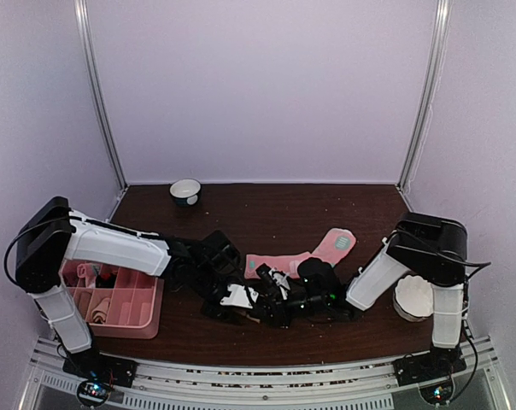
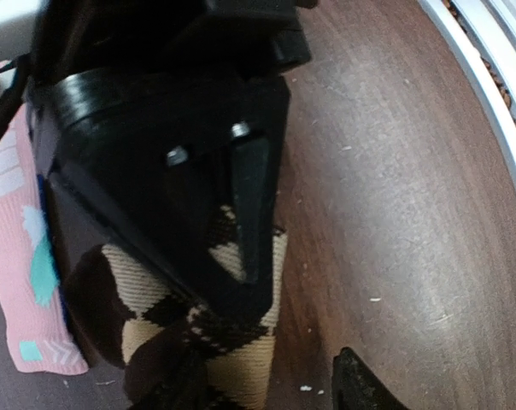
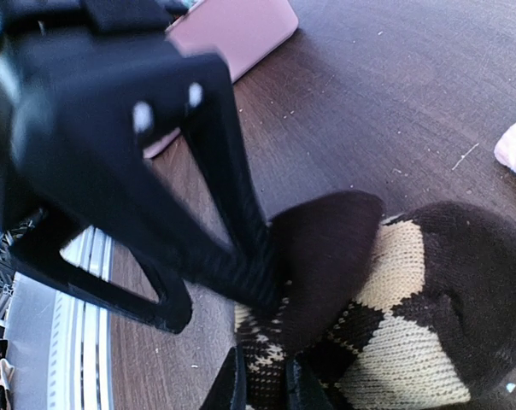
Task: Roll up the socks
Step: Roll the sock.
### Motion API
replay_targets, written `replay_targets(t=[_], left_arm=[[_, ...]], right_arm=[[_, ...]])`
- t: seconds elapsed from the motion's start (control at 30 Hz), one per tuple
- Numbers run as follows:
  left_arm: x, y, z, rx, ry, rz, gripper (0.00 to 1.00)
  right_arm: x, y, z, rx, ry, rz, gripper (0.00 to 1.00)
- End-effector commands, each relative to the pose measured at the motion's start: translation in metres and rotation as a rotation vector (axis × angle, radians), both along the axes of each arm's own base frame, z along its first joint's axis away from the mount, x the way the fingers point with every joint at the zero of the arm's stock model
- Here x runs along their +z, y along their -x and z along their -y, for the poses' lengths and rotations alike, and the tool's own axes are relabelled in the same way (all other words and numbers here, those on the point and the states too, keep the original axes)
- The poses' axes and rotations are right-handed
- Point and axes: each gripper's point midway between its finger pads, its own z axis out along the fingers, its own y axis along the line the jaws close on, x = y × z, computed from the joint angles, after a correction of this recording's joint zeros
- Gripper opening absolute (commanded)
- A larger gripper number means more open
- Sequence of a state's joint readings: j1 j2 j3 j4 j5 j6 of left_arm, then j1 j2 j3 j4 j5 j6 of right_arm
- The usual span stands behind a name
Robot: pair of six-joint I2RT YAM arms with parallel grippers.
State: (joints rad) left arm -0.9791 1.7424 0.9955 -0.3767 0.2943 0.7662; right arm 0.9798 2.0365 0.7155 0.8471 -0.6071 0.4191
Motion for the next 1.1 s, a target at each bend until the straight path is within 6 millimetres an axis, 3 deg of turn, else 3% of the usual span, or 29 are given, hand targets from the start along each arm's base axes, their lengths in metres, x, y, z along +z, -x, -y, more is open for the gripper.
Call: replay_targets(t=[0.0, 0.2, 0.47, 0.6, 0.73, 0.83, 0.93, 1.07], left_arm=[[0.024, -0.01, 0.005, 0.031, 0.062, 0.042, 0.52], [0.027, -0.005, 0.009, 0.005, 0.101, 0.034, 0.52], [-0.006, -0.016, 0.005, 0.023, 0.003, 0.026, 0.49], [-0.016, -0.029, 0.002, 0.067, -0.028, 0.017, 0.4], [-0.019, -0.027, -0.001, 0.065, -0.037, 0.002, 0.22], [-0.022, -0.023, -0.002, 0.057, -0.057, -0.031, 0.03], [-0.029, -0.019, -0.007, 0.062, -0.095, -0.088, 0.0], [-0.037, -0.014, -0.013, 0.067, -0.138, -0.155, 0.0]], right_arm=[[-0.107, 0.041, 0.066, -0.014, 0.385, -0.237, 0.0], [-0.107, 0.041, 0.066, -0.015, 0.383, -0.241, 0.0], [-0.104, 0.04, 0.066, -0.015, 0.379, -0.244, 0.0], [-0.103, 0.041, 0.065, -0.013, 0.373, -0.247, 0.0], [-0.097, 0.039, 0.064, -0.023, 0.353, -0.237, 0.01], [-0.084, 0.031, 0.064, -0.057, 0.306, -0.175, 0.23], [-0.062, 0.019, 0.065, -0.108, 0.245, -0.085, 0.41], [-0.035, 0.01, 0.071, -0.158, 0.169, 0.013, 0.43]])
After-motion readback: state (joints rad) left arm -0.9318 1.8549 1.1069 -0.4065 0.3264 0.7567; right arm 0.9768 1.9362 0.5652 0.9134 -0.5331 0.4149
